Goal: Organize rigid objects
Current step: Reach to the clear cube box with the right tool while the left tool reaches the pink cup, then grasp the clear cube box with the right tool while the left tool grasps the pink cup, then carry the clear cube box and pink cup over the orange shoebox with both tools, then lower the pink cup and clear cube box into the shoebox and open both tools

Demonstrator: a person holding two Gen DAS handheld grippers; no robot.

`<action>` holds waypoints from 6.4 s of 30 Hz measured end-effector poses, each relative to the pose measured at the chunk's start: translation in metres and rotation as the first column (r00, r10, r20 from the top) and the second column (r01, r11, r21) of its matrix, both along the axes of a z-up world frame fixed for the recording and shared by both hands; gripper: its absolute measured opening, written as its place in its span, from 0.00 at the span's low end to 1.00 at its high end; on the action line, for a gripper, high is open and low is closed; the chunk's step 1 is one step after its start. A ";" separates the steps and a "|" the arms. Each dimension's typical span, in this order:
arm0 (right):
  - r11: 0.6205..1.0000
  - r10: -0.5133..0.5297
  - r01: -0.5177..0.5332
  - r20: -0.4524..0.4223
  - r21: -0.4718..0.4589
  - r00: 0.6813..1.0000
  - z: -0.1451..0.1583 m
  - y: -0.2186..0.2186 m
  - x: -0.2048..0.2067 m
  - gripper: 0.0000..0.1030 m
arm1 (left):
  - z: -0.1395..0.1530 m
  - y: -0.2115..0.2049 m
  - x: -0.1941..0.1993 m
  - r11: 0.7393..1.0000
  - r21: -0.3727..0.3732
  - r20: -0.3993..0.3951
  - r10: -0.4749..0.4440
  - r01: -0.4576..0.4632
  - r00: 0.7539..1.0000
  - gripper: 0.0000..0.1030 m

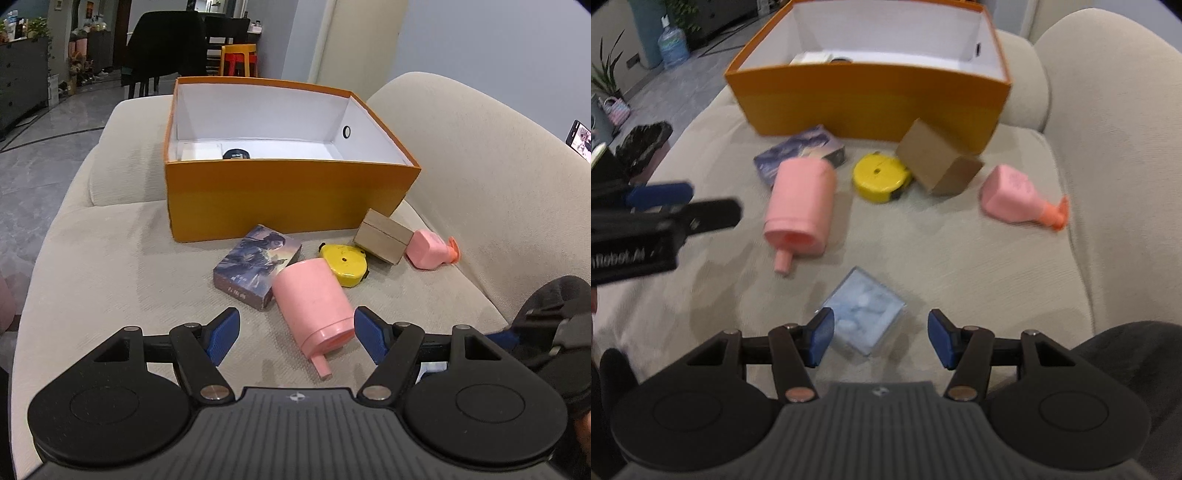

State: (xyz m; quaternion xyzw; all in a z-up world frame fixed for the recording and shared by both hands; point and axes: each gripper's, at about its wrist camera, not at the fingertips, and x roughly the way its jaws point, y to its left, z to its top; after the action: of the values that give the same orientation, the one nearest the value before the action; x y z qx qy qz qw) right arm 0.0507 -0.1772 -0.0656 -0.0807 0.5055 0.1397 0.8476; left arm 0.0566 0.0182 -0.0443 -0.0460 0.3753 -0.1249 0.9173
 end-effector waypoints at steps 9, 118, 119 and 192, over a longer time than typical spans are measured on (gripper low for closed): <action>1.000 0.002 -0.001 -0.052 0.023 0.999 -0.018 0.009 0.008 0.57 | -0.014 -0.021 0.023 1.000 -0.002 -0.021 -0.020 0.020 1.000 0.81; 0.996 0.068 -0.080 0.225 0.044 0.972 0.086 0.006 0.090 0.46 | 0.063 -0.008 0.081 0.996 0.041 0.181 -0.089 0.083 0.979 0.61; 0.996 0.066 -0.079 0.232 0.046 0.970 0.089 0.007 0.093 0.46 | 0.065 -0.009 0.087 0.996 0.041 0.186 -0.088 0.082 0.979 0.61; 0.992 0.124 -0.119 0.128 -0.050 0.984 0.007 0.036 0.272 0.48 | 0.005 -0.058 0.294 0.949 0.304 -0.114 -0.047 0.080 0.992 0.74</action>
State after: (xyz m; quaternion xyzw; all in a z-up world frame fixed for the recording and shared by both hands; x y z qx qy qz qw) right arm 0.3232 -0.1412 -0.0586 -0.1383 0.4459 0.1748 0.8669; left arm 0.3509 -0.0394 -0.0392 0.1029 0.4392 -0.0916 0.8878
